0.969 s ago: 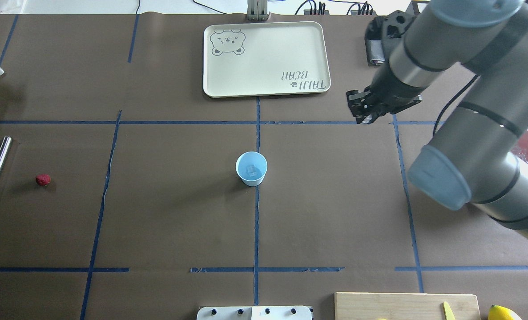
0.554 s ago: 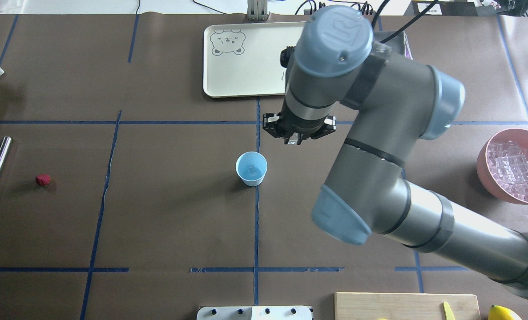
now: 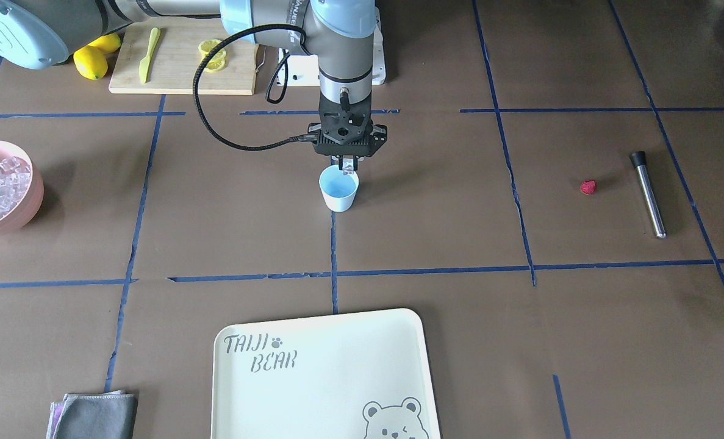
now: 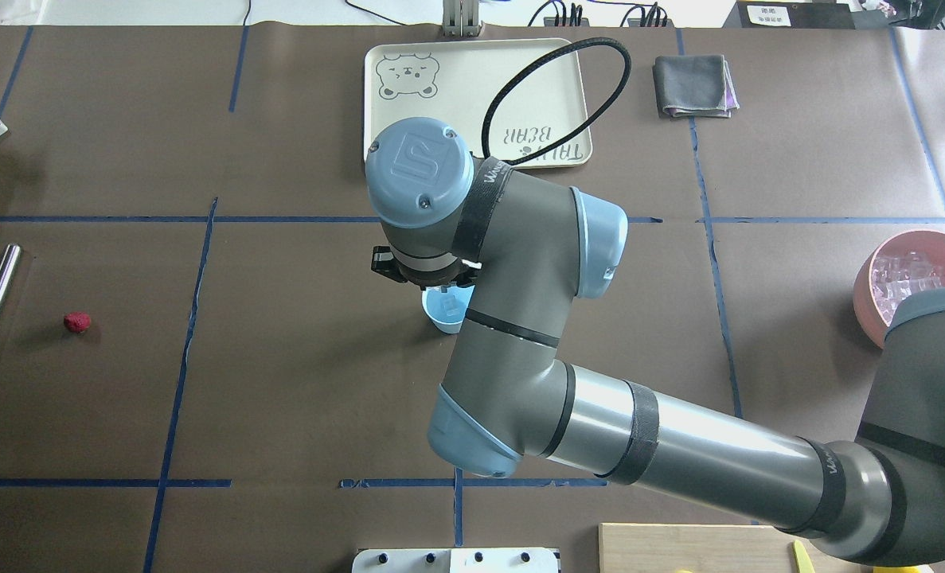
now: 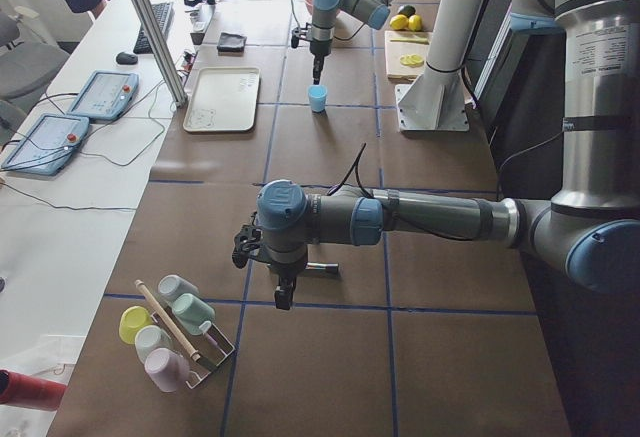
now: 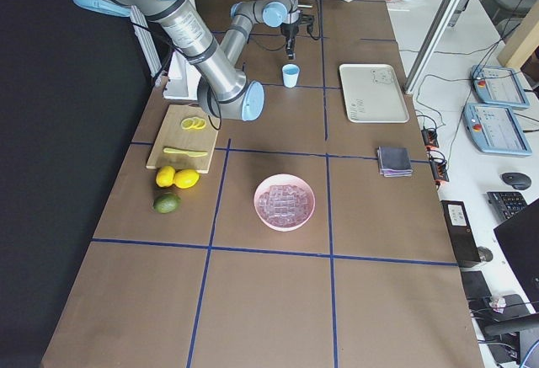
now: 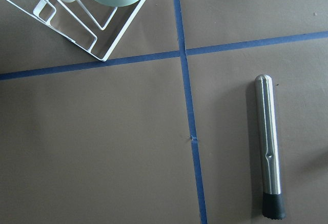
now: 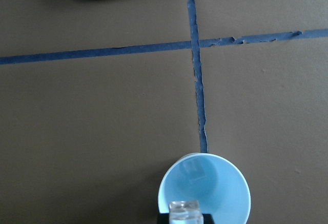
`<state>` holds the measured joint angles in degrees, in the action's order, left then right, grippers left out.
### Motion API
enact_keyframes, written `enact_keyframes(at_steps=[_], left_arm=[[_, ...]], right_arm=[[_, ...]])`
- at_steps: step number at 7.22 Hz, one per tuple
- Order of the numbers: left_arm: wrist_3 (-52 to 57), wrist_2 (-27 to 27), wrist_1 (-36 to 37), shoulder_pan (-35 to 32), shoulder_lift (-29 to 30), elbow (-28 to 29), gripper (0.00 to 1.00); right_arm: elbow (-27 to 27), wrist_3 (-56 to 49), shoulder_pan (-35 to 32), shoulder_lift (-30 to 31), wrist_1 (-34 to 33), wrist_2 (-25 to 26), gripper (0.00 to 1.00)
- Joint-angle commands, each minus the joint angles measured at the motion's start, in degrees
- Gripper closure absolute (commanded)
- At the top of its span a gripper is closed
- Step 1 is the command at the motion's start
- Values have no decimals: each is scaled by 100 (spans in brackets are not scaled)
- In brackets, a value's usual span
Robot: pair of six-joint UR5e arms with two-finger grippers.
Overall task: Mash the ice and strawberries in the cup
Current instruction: 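Carry the ice with the right gripper over the blue cup, then open the right gripper to release ice into the blue cup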
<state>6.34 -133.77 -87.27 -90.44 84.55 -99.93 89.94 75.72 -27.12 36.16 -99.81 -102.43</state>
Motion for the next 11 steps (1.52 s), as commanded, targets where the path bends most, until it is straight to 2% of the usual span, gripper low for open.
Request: enact_keyframes(at_steps=[1, 2, 3, 4, 9, 10, 11], left_arm=[[7, 0, 0, 0, 0, 0, 0], [7, 0, 0, 0, 9, 0, 0], [7, -9, 0, 8, 9, 0, 0], [7, 0, 0, 9, 9, 0, 0], [7, -158, 0, 9, 9, 9, 0], [-2, -158, 0, 9, 9, 9, 0], [-2, -158, 0, 9, 9, 9, 0]], right_arm=[[-56, -13, 48, 127, 32, 92, 98], [-56, -13, 48, 145, 23, 83, 92], [-47, -22, 66, 189, 32, 127, 17], [-12, -57, 83, 181, 40, 275, 1], [-11, -127, 66, 207, 40, 259, 0], [128, -223, -82, 276, 14, 190, 0], [738, -598, -292, 825, 5, 23, 0]])
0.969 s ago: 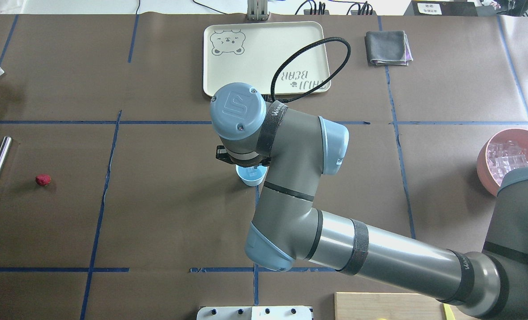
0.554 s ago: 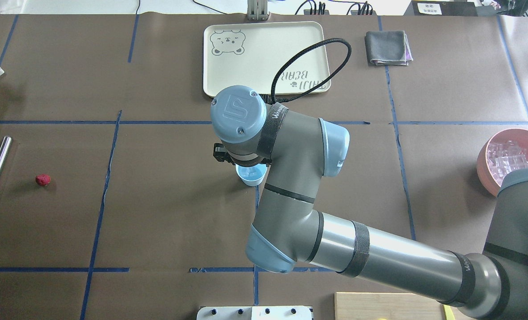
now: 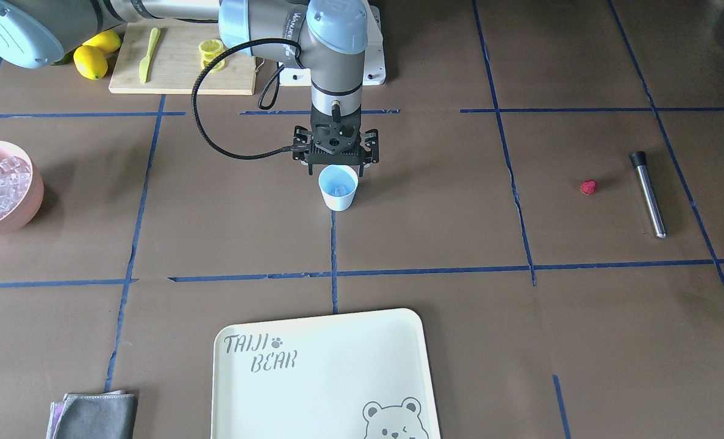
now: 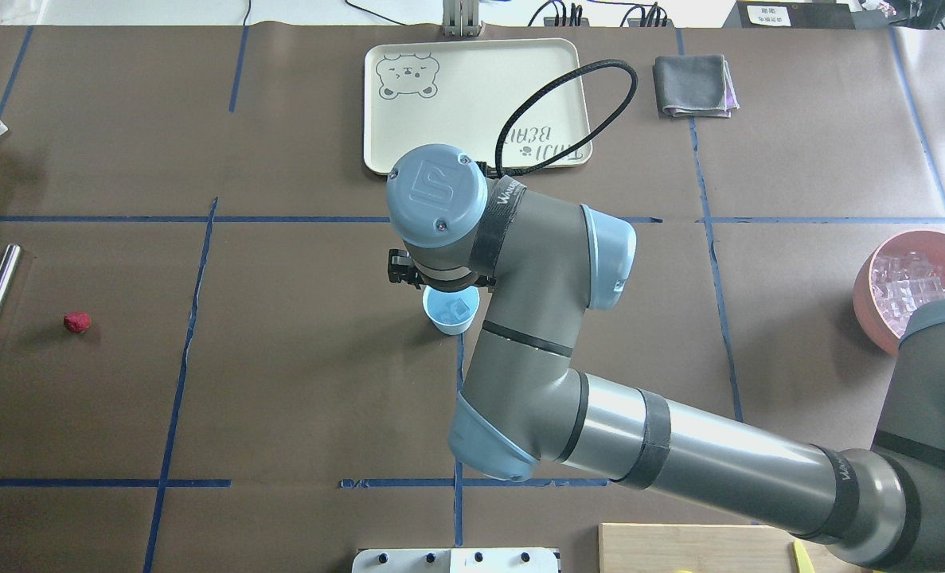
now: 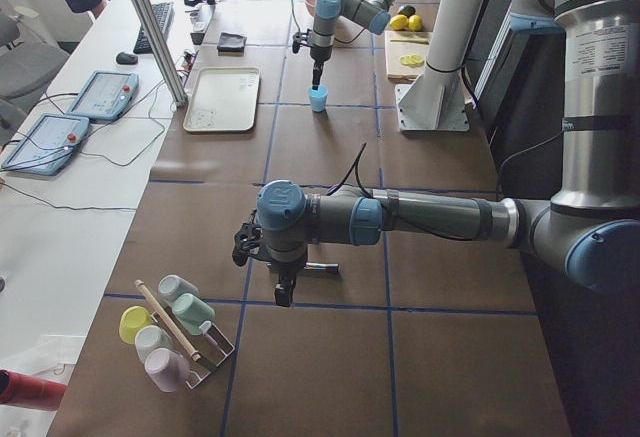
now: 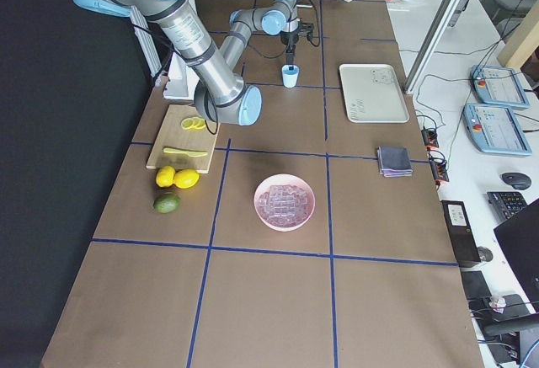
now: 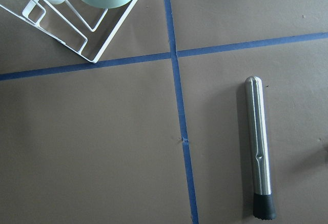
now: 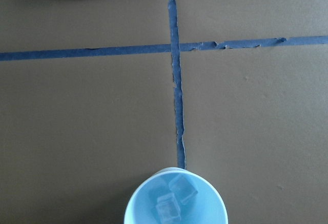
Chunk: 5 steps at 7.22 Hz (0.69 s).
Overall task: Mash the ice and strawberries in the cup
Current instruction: 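Open the right gripper to release ice into the blue cup, then move the right gripper back to the pink ice bowl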
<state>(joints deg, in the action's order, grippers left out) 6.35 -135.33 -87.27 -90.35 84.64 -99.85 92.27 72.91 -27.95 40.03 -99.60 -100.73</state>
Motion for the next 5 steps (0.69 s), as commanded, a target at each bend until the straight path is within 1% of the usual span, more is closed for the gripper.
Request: enact_keyframes(at_steps=[1, 3, 4, 5], left_arm=[[6, -2, 0, 0, 0, 9, 0], [6, -2, 0, 0, 0, 10, 0], [6, -2, 0, 0, 0, 10, 0], [-2, -2, 0, 0, 0, 10, 0]], right_arm=[[1242, -913, -559, 1157, -16, -427, 0], [2089, -2152, -1393, 2275, 11, -1209, 0], [2476, -2776, -1710, 2916, 37, -1299, 0], [2698, -3339, -2044, 3418, 46, -1457, 0]])
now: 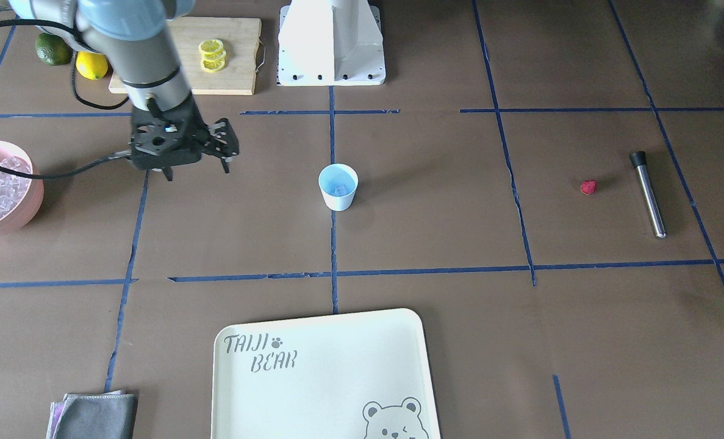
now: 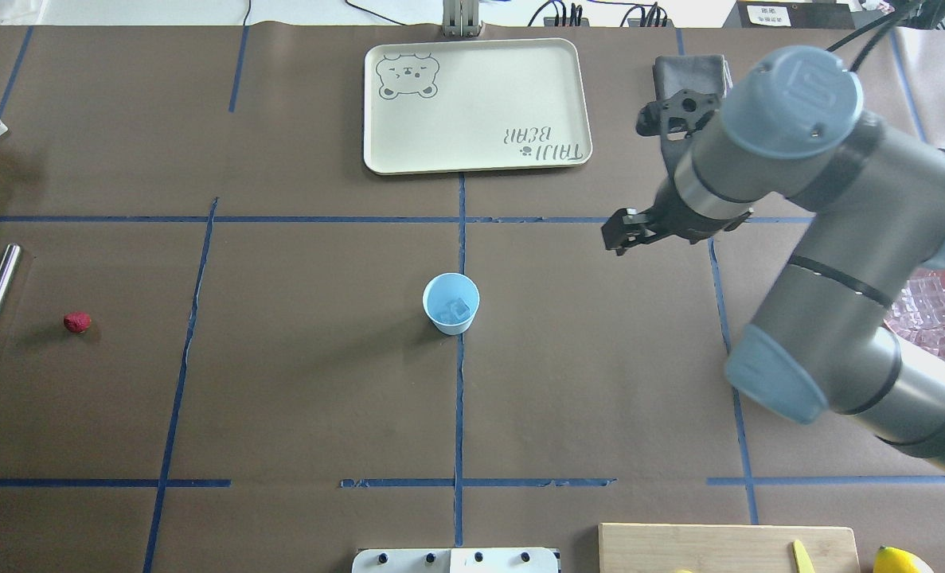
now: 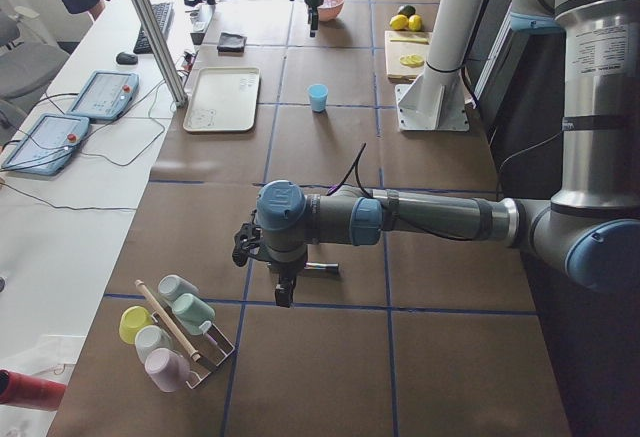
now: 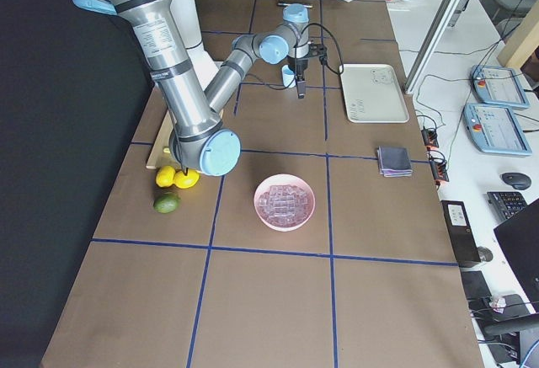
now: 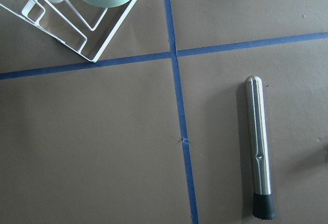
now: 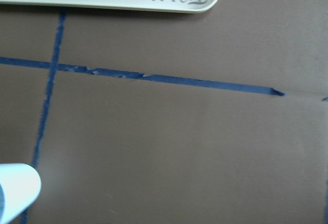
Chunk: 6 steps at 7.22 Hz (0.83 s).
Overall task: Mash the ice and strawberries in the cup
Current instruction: 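Move the right gripper back to the pink ice bowl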
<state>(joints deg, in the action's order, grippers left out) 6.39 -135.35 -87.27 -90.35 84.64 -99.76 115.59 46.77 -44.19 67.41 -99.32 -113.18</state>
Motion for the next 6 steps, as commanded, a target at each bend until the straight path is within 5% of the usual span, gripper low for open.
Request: enact_keyframes(at_steps=[1, 3, 6], left_arm=[[-6, 0, 0, 0, 0, 0, 0], [3, -9, -9, 0, 0, -17, 0], [3, -9, -9, 0, 18, -17, 0]], right_arm=[[455, -1366, -885, 1112, 18, -587, 0], [553, -2422, -1580, 2166, 331, -653, 1], [212, -2735, -1812, 3548, 1946, -670, 11]])
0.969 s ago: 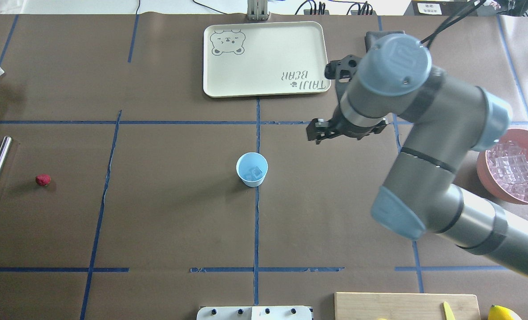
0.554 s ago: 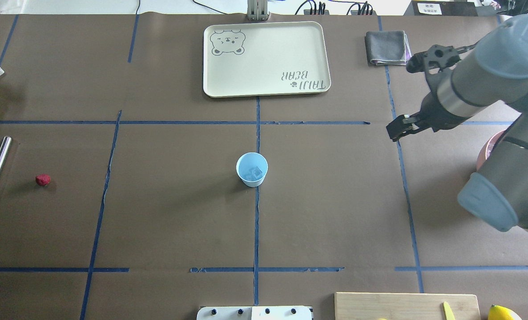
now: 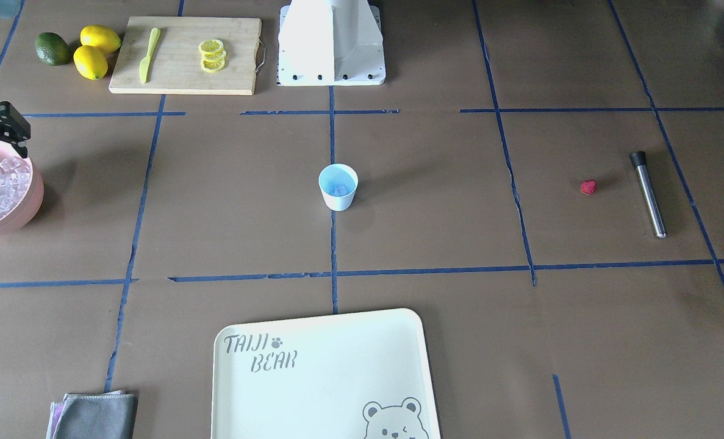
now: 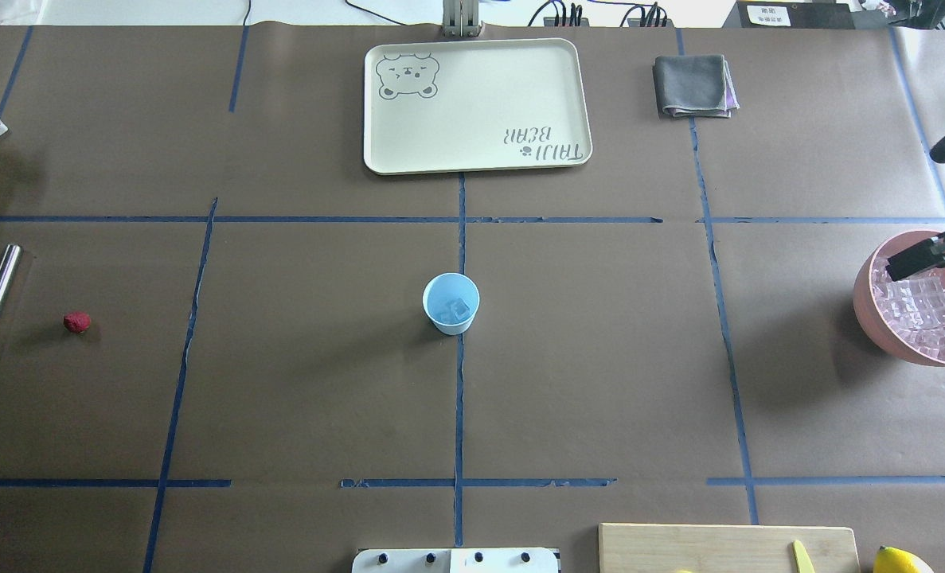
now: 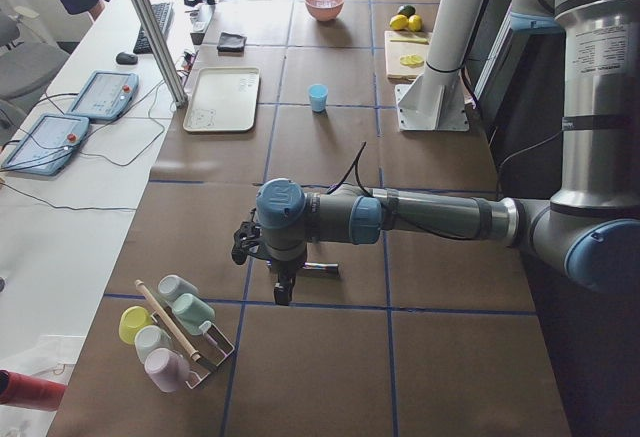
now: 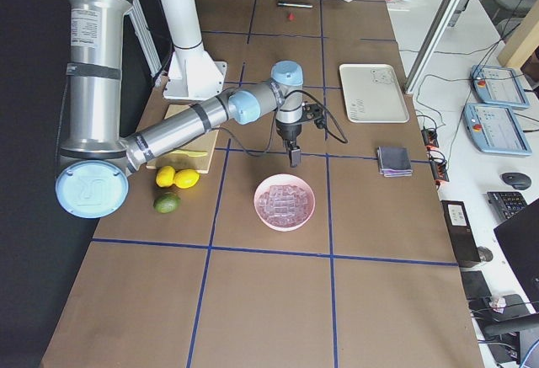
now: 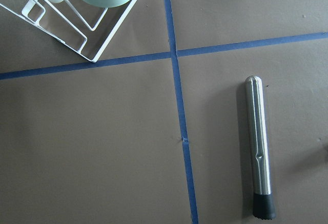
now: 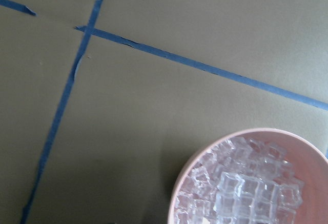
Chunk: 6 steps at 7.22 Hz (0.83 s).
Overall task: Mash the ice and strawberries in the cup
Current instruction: 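Move the right gripper back to the pink ice bowl, then grasp more ice cubes from the pink bowl with the right gripper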
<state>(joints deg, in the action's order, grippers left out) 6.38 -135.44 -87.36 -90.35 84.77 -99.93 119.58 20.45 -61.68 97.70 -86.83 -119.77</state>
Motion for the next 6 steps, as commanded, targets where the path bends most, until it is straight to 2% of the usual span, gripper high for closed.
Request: enact_keyframes(at_steps=[1, 3, 6], left_arm=[[4, 0, 0, 0, 5, -9, 0], [-5, -35, 8, 0, -13, -44, 0], [-5, -36, 17, 0, -22, -115, 0]], right_arm=[[-442, -86, -63, 740, 1154, -11, 16], [-795, -7, -63, 803, 1300, 7, 30], [-902, 274, -28, 786, 1300, -19, 37]])
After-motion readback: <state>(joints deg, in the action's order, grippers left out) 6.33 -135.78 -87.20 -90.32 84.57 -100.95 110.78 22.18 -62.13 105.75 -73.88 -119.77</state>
